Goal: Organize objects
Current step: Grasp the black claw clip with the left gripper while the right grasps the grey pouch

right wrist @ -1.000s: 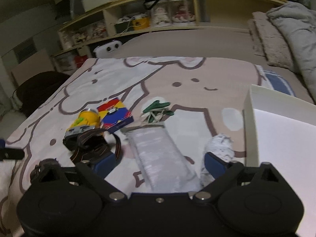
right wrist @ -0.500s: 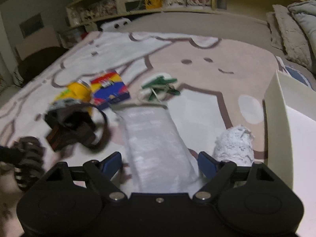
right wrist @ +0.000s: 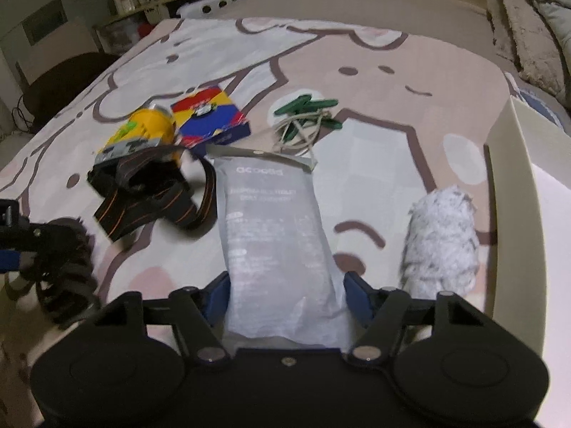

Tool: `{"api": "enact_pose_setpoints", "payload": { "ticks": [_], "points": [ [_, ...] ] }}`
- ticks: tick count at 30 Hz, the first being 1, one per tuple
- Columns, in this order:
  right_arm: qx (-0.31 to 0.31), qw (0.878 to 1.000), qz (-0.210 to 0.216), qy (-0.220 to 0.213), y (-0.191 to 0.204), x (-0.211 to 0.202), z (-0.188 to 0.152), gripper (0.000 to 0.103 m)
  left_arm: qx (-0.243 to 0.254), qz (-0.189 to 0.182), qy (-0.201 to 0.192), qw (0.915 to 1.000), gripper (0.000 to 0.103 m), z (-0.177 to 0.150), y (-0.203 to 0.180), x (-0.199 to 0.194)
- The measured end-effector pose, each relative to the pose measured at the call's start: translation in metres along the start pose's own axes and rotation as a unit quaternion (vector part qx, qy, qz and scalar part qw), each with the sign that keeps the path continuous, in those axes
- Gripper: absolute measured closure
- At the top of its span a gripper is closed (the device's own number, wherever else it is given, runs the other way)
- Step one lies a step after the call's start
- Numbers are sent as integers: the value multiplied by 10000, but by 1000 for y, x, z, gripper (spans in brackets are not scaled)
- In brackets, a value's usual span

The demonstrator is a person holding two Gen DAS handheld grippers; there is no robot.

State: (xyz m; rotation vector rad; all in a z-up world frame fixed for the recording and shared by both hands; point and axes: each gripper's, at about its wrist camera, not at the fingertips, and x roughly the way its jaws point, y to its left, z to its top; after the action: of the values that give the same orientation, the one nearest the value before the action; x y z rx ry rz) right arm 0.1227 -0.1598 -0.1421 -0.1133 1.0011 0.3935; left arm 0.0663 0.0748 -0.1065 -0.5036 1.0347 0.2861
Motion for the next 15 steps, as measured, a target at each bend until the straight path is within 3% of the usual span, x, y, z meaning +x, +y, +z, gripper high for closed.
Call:
{"api": "enact_pose_setpoints", "payload": {
  "ticks": [4,6,9,15],
  "points": [
    [142,9996,-52,241,5,-8,-3,41,738,-133,26,9972,36,-6,-15,-4],
    [283,9989,-34,385,6,-13,-6,41,1076,-318,178,9935,46,-9,-22,-3],
    [533,9970,27,567,6,-22,-12,42,1715,-354,182,9844,52,-14,-33,-6],
    [943,9914,99,902,10,-41,-29,43,2071,-531,283,9765,55,-14,-32,-12]
  ]
}}
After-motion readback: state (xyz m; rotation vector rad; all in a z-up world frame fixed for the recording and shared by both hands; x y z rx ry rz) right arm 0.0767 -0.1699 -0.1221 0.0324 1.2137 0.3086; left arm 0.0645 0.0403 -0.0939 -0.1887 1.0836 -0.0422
